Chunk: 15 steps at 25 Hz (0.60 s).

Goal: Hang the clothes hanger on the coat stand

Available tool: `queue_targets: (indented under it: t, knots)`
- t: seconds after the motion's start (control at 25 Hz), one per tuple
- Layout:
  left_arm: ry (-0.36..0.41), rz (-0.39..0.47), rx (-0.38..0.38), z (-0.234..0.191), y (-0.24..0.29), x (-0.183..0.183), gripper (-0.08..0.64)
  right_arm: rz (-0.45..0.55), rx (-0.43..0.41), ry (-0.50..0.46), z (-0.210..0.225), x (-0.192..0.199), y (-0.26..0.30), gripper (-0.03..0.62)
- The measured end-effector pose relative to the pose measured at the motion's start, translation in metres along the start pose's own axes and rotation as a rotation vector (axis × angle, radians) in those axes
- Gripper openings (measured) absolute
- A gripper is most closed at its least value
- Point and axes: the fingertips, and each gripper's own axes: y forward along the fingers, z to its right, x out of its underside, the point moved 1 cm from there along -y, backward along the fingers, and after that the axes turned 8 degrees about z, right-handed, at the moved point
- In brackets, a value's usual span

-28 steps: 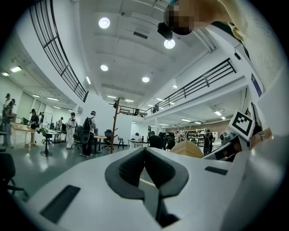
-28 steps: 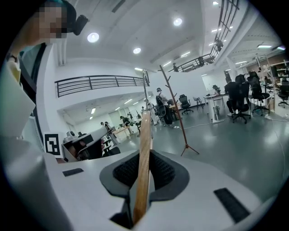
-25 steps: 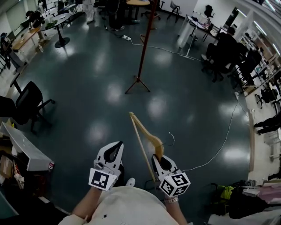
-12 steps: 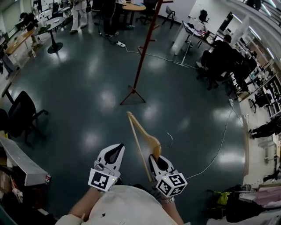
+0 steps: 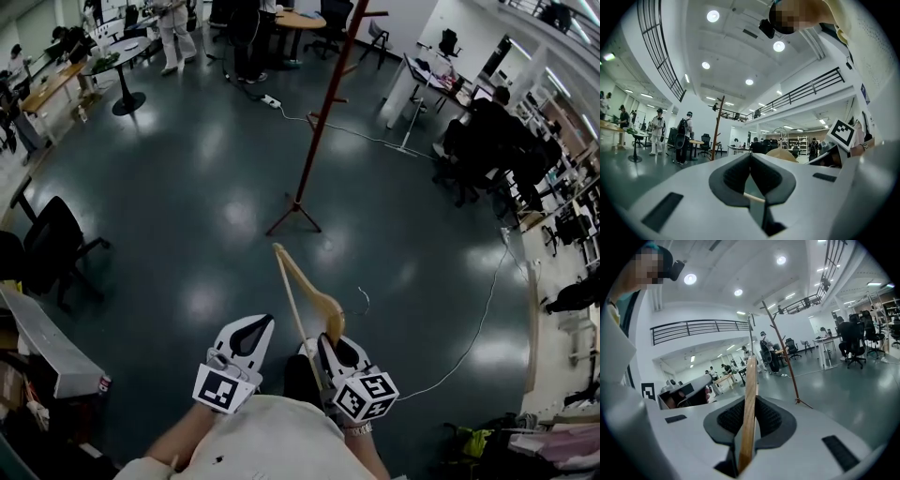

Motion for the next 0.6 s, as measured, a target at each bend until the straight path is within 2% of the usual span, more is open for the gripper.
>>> queue_targets:
  t: [0.24,0.44,0.6]
  knots:
    - [0.026,-0.007,-0.072,-0.013,0.064,0.017,0.012,-0.025,-0.070,-0.018,0.054,-0.033,0.044,0.069]
    - [0.063,0.013,-0.113,-0.021,0.131,0.022,0.012,-0.042,-0.142,-0.077,0.099,-0.076,0.083,0.069]
    - [0.064,-0.056,-0.173,-0.024,0.176,0.043,0.012,-0.076,-0.210,-0.092,0.136,-0.099,0.110,0.069]
